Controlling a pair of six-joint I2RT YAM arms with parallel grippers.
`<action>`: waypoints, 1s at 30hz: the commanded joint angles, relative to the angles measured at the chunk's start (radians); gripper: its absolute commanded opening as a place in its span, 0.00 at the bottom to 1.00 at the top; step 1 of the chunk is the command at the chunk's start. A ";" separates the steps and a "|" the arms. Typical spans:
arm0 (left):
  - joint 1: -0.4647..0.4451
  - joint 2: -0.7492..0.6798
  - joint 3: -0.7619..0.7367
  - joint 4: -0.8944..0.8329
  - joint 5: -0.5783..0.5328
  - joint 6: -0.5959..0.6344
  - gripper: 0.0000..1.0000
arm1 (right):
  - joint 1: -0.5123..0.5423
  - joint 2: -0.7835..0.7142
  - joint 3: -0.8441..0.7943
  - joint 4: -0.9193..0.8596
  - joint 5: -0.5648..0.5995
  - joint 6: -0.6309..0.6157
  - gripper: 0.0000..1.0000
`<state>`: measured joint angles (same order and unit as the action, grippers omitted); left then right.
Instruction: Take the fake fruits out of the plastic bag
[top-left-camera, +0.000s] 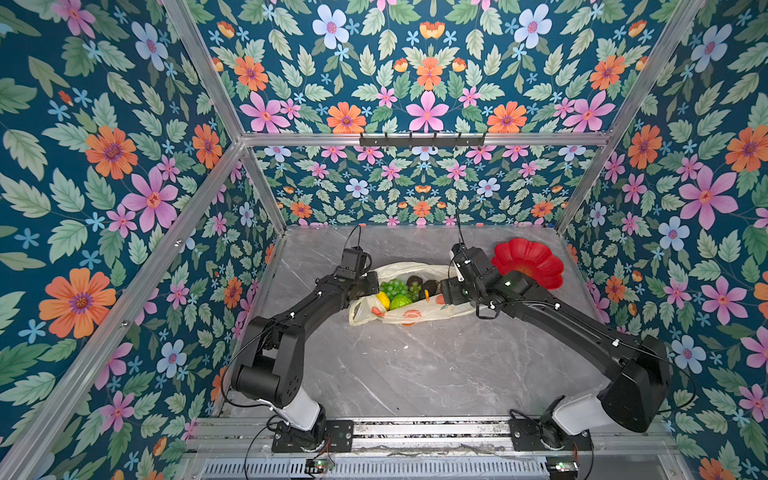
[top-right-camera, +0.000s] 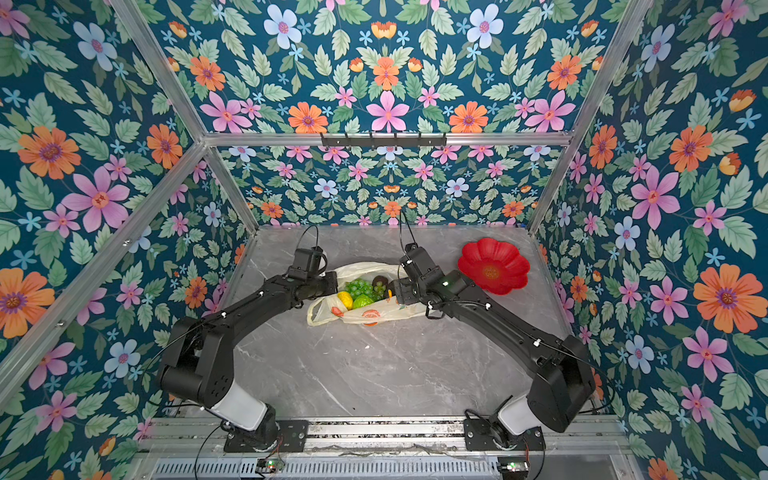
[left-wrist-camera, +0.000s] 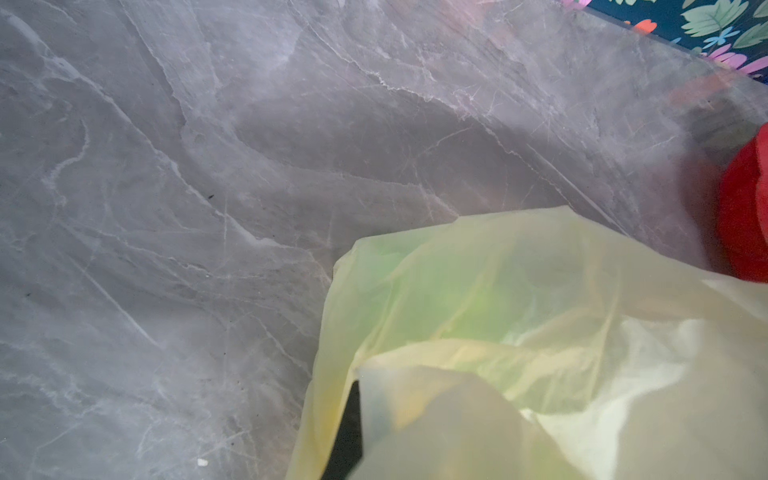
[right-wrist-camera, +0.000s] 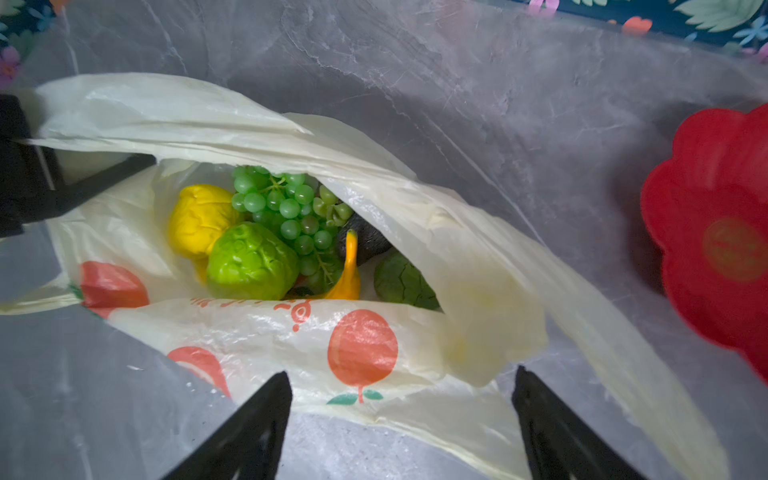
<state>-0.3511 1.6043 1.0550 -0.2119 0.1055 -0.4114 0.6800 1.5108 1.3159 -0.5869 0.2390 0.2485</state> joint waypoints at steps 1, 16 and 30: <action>0.000 0.010 0.019 -0.020 -0.015 0.012 0.00 | 0.001 0.046 0.037 0.003 0.091 -0.129 0.86; 0.032 0.026 0.007 0.034 0.068 -0.009 0.00 | -0.111 0.441 0.259 0.012 -0.065 -0.232 0.64; 0.108 0.079 0.017 0.023 0.078 0.010 0.26 | -0.281 0.391 0.174 0.121 -0.583 -0.031 0.02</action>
<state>-0.2260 1.6878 1.0546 -0.1429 0.2432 -0.4377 0.4011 1.9179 1.4952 -0.4686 -0.2462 0.1581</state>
